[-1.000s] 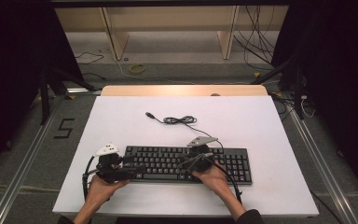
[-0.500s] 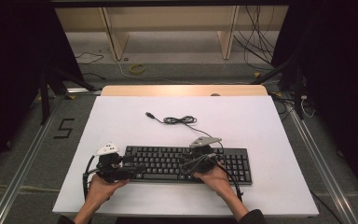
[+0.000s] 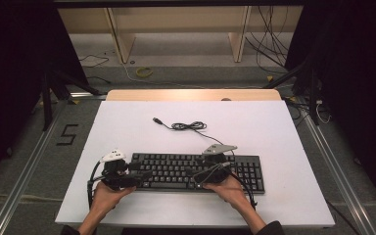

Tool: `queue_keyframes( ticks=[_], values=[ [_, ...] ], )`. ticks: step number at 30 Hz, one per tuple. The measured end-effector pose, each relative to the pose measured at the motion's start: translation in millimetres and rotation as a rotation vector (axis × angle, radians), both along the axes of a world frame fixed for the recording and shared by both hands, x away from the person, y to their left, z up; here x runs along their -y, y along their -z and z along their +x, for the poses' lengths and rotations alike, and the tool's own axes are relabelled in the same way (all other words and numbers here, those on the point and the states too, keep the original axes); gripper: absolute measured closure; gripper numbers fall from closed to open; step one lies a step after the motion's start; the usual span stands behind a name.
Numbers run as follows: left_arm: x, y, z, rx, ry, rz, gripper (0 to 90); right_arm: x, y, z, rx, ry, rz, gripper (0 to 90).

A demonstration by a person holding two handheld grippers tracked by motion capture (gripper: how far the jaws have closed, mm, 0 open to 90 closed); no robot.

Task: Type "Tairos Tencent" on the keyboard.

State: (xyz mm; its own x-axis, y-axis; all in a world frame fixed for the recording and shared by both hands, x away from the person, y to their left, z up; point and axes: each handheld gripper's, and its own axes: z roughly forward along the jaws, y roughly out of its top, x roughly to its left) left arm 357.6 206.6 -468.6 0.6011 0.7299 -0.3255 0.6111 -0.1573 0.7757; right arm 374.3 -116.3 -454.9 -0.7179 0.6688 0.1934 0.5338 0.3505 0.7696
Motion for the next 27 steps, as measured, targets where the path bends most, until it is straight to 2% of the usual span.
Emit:
queue_keyframes(
  ticks=[7, 9, 20, 27],
  values=[
    [0.0, 2.5, 3.9, -0.021, -0.027, 0.035, 42.5, 4.1, -2.7, -4.1, 0.01, -0.003, 0.014, 39.8],
    [-0.1, 3.1, 4.7, -0.015, -0.033, 0.048, 46.8, 4.8, -2.8, -5.4, 0.02, -0.001, 0.014, 38.9],
    [5.0, 4.7, 7.6, -0.029, -0.013, 0.1, 71.0, 8.9, -2.2, -12.7, 0.033, -0.006, 0.03, 37.7],
    [9.0, 5.5, 9.1, -0.034, 0.007, 0.12, 80.9, 8.0, 0.1, -16.6, 0.032, -0.019, 0.026, 36.9]
  ],
)
